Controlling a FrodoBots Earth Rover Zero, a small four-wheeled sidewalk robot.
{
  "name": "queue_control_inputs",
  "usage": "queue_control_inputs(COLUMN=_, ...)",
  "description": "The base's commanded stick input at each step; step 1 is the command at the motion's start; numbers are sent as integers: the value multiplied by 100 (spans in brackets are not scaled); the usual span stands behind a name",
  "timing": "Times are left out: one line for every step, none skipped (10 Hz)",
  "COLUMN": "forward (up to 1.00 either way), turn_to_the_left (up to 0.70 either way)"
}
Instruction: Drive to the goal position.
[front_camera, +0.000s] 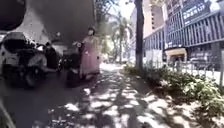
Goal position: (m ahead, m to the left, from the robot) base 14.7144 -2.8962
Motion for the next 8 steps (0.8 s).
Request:
queue_control_inputs(forward=70, turn_to_the_left=0)
queue_control_inputs(forward=70, turn_to_the_left=0)
queue_control_inputs(forward=70, turn_to_the_left=0)
queue_control_inputs(forward=70, turn_to_the_left=0)
queue_control_inputs(forward=70, turn_to_the_left=0)
queue_control_inputs(forward=70, turn_to_the_left=10)
queue_control_inputs(forward=70, turn_to_the_left=14)
queue_control_inputs(forward=70, turn_to_the_left=14)
